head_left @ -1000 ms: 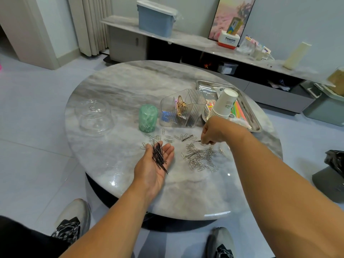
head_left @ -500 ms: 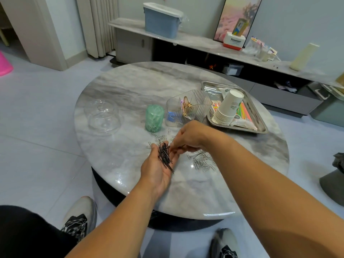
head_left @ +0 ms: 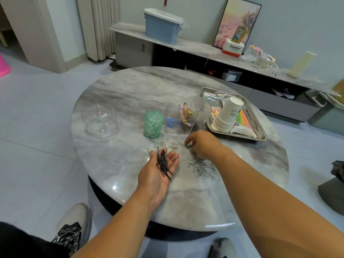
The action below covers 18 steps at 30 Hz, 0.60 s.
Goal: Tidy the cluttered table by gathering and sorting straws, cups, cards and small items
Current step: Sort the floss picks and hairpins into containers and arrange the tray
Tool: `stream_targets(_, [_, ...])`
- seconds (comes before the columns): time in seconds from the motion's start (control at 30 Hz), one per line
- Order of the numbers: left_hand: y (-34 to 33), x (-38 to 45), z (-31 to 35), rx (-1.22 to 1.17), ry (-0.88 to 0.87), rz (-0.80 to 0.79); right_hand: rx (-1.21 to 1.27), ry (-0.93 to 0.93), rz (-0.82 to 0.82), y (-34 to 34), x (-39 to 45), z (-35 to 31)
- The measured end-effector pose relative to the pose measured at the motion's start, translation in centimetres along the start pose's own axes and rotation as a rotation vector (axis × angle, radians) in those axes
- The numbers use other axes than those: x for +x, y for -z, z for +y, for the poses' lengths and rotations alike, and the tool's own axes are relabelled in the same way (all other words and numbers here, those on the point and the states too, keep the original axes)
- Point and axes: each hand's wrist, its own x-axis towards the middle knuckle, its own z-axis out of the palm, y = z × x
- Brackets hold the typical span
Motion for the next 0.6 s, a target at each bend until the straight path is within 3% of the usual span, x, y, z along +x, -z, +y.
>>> stream_targets(0.17, [0.0, 0.0, 0.0, 0.009, -0.005, -0.002, 0.133, -0.112, 0.018, -0.5, 0.1, 1.2])
stream_targets(0.33, [-0.1, -0.2, 0.0, 0.016, -0.001, -0.007, 0.062, -0.043, -0.021, -0.7, -0.6, 1.7])
stream_targets(0.47, [-0.1, -0.1, -0.1, 0.017, -0.008, -0.004, 0.159, -0.016, 0.01, 0.4, -1.2, 1.8])
stream_targets(0.6, [0.0, -0.1, 0.0, 0.019, -0.007, -0.008, 0.27, -0.032, -0.072, 2.4, -2.1, 1.6])
